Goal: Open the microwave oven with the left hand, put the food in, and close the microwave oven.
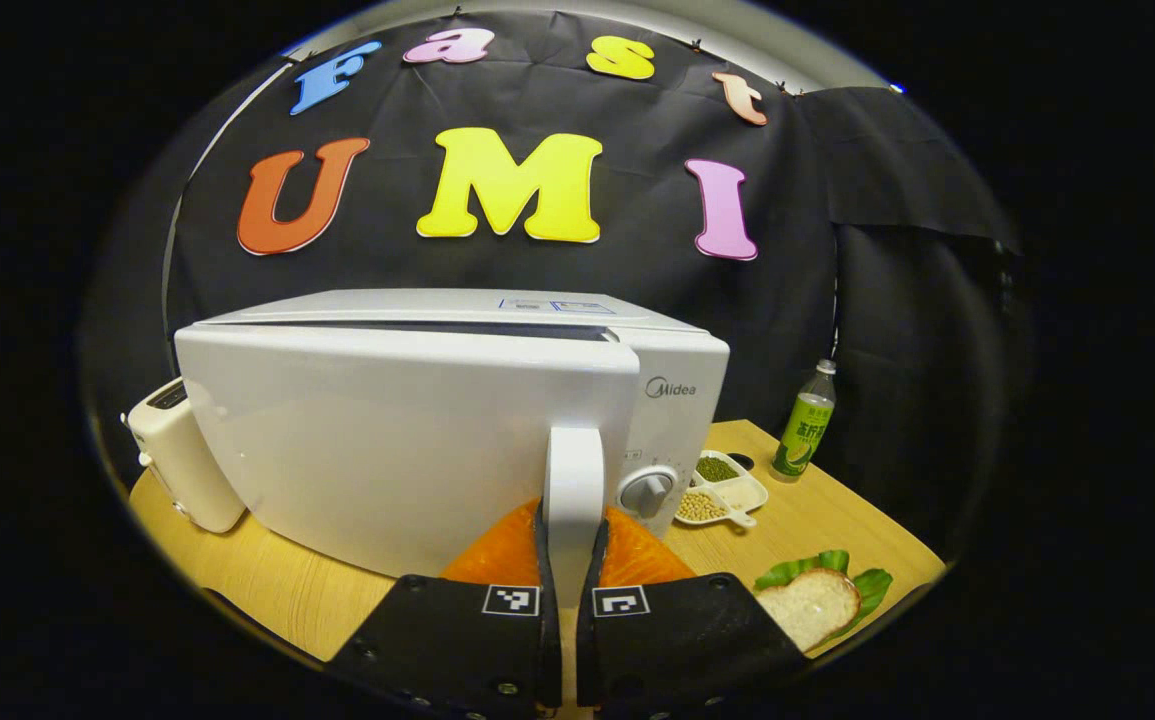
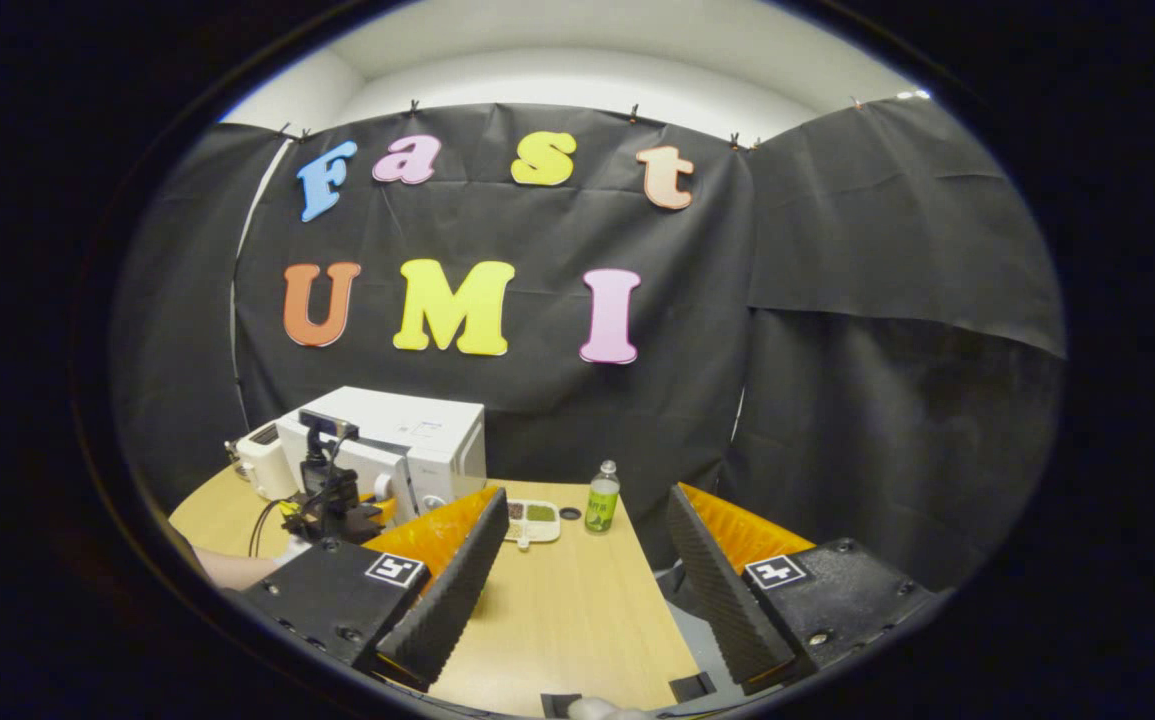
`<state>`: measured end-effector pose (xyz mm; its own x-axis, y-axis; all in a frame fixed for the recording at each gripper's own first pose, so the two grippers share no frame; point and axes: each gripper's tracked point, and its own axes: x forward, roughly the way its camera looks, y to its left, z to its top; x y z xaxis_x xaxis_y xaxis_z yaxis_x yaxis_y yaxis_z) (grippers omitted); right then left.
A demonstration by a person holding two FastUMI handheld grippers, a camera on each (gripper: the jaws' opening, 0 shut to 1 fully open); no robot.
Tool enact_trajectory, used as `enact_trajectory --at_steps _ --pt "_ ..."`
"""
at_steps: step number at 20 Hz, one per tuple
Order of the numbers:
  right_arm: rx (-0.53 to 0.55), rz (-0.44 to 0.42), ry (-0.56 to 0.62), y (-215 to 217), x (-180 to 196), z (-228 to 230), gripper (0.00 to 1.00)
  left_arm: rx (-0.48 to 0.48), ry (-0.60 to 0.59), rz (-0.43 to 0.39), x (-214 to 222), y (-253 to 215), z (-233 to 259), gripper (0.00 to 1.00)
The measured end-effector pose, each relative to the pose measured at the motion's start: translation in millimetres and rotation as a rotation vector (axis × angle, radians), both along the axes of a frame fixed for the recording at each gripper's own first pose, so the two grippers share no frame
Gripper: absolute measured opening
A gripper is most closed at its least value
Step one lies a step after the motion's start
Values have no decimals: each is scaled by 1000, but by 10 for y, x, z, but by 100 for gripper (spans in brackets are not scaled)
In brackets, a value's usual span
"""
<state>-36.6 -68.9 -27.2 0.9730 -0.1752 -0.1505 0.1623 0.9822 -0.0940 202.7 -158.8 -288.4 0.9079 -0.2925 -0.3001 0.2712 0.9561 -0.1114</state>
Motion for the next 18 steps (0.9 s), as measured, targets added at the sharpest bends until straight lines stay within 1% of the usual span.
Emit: enact_trajectory --at_steps 2,3,4,5,7,8,9,10,11,12,13,14,15,16,17,18 --pt "-6 12 1 27 5 -9 96 -4 3 -15 -226 113 -4 5" --pt "-5 22 0 63 2 -9 100 3 1 -19 -362 171 1 5" --pt "-5 37 0 115 11 -8 97 12 -4 -18 -476 251 8 0" --pt "-10 49 1 161 11 -12 97 16 -4 -19 -585 326 13 5" --pt "-14 76 5 265 3 -28 97 13 11 -23 -802 482 -2 6" --pt "-11 93 3 323 -11 -22 97 20 14 -23 -895 553 1 9" --pt "-9 107 1 389 -21 -32 100 35 15 -22 -977 626 10 11" --pt "-4 121 1 439 -31 -40 97 46 18 -13 -1035 705 6 13" --pt "0 135 3 497 -36 -63 96 51 14 8 -1088 816 21 21" --pt "5 146 2 541 -57 -68 97 33 12 9 -1131 874 49 25" --pt "9 154 1 585 -77 -71 97 19 14 22 -1156 955 61 31" --pt "12 165 6 623 -91 -91 100 18 16 40 -1187 1046 74 35" --pt "13 173 11 664 -107 -118 100 23 16 57 -1218 1140 86 52" --pt "15 180 8 692 -139 -111 97 28 18 70 -1242 1225 103 62" --pt "15 186 8 721 -159 -129 97 32 18 92 -1274 1327 111 69" --pt "17 192 11 748 -177 -144 100 26 22 97 -1304 1403 114 87"
